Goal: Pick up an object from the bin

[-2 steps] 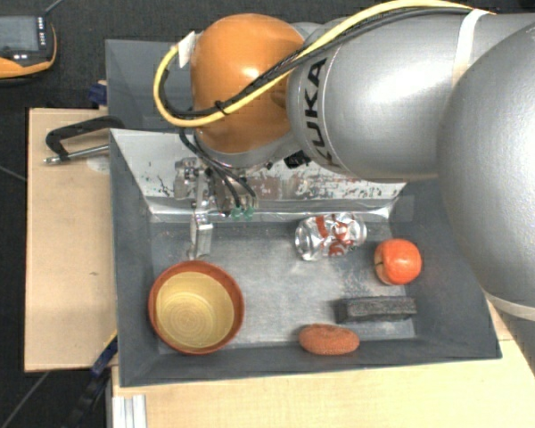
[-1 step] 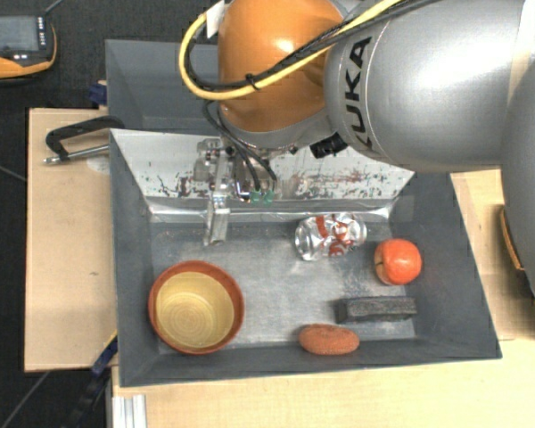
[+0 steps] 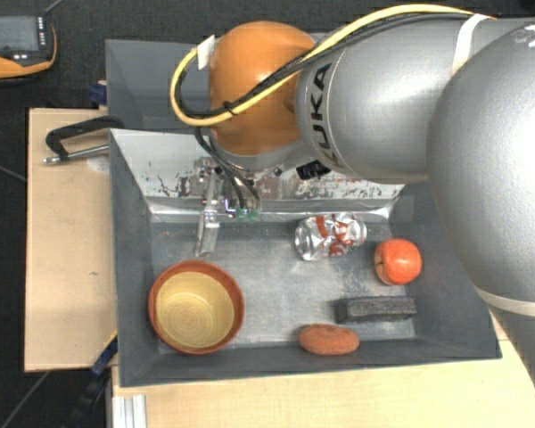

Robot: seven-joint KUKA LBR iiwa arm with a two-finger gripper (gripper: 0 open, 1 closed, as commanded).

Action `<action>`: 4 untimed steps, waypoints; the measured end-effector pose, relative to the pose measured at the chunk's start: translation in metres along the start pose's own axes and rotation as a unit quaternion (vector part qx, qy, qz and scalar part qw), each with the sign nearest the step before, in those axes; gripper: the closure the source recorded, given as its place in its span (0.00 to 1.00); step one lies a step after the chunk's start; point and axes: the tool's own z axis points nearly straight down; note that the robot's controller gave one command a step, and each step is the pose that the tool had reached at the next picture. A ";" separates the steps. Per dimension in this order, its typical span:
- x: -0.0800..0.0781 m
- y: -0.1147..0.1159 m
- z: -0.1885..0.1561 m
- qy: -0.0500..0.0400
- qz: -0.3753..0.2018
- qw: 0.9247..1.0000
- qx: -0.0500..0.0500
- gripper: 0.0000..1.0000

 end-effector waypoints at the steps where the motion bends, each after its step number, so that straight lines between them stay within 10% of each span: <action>1: 0.004 -0.007 0.009 0.000 -0.012 1.000 0.000 0.00; 2: 0.003 -0.007 0.009 -0.001 -0.012 1.000 -0.001 1.00; 3: 0.022 -0.038 0.002 -0.002 -0.377 0.926 -0.001 1.00; 4: 0.027 -0.004 0.053 -0.003 -0.431 0.902 -0.002 1.00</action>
Offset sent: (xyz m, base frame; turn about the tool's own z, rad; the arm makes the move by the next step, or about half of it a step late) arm -0.0043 -0.0078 -0.0101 -0.0226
